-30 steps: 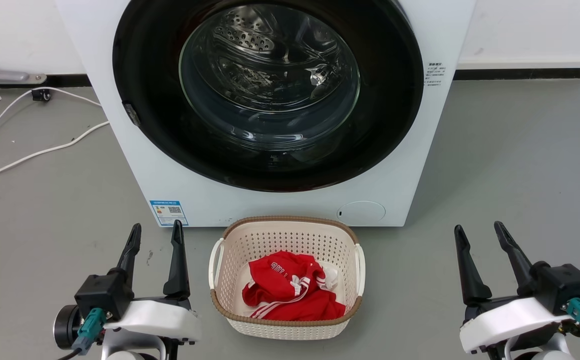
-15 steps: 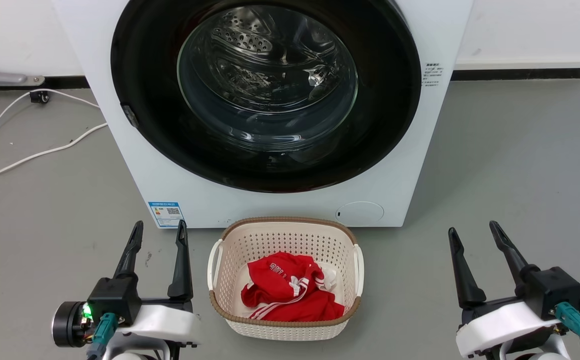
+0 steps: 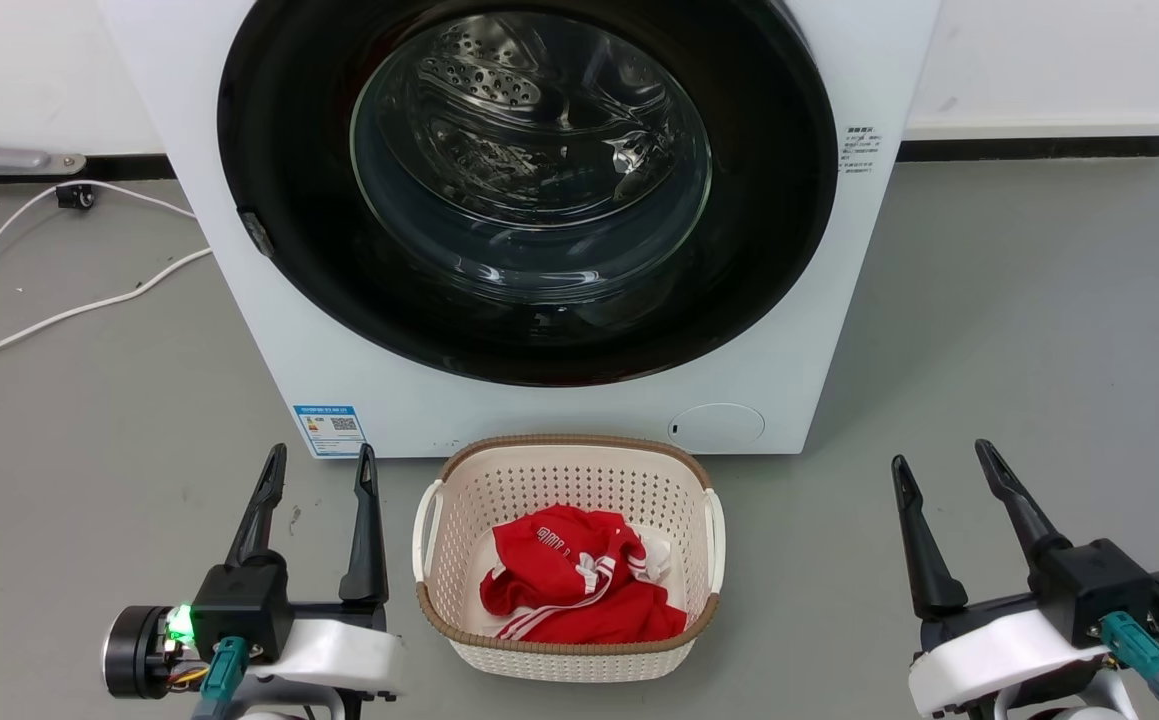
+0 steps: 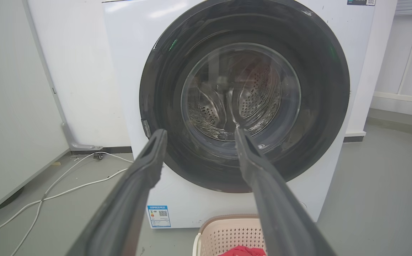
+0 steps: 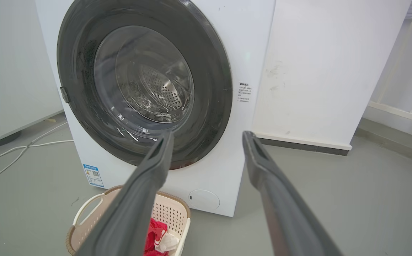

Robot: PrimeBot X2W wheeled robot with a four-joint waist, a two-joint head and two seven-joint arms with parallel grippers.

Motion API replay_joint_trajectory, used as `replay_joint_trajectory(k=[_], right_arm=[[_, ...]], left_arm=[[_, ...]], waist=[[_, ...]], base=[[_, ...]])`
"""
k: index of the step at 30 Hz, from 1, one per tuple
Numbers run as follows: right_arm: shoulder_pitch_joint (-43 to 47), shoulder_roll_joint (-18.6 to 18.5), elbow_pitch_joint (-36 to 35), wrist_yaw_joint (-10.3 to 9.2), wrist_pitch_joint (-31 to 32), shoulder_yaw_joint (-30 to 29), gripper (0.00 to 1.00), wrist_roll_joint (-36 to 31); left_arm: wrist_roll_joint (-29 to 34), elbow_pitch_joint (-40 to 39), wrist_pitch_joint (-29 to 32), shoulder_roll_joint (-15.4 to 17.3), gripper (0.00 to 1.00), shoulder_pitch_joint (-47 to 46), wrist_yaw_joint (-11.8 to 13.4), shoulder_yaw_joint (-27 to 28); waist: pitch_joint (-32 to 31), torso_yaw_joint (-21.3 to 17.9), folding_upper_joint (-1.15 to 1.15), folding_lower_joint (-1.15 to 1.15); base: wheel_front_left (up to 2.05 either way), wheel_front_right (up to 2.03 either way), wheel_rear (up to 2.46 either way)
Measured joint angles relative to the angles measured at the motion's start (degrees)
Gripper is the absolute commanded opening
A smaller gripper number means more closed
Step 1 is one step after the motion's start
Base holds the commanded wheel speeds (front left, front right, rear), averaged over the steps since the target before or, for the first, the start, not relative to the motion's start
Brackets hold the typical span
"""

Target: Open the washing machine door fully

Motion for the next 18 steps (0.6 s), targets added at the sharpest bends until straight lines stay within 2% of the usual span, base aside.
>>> replay_joint_trajectory(k=[18], right_arm=[[0.0, 0.0, 1.1, 0.00, -0.8, 0.1, 1.00, 2.8]], left_arm=[[-0.6, 0.0, -0.2, -0.6, 1.00, 0.3, -0.2, 0.9]], waist=[[0.2, 0.3, 0.00, 0.00]], base=[[0.00, 0.00, 0.00]])
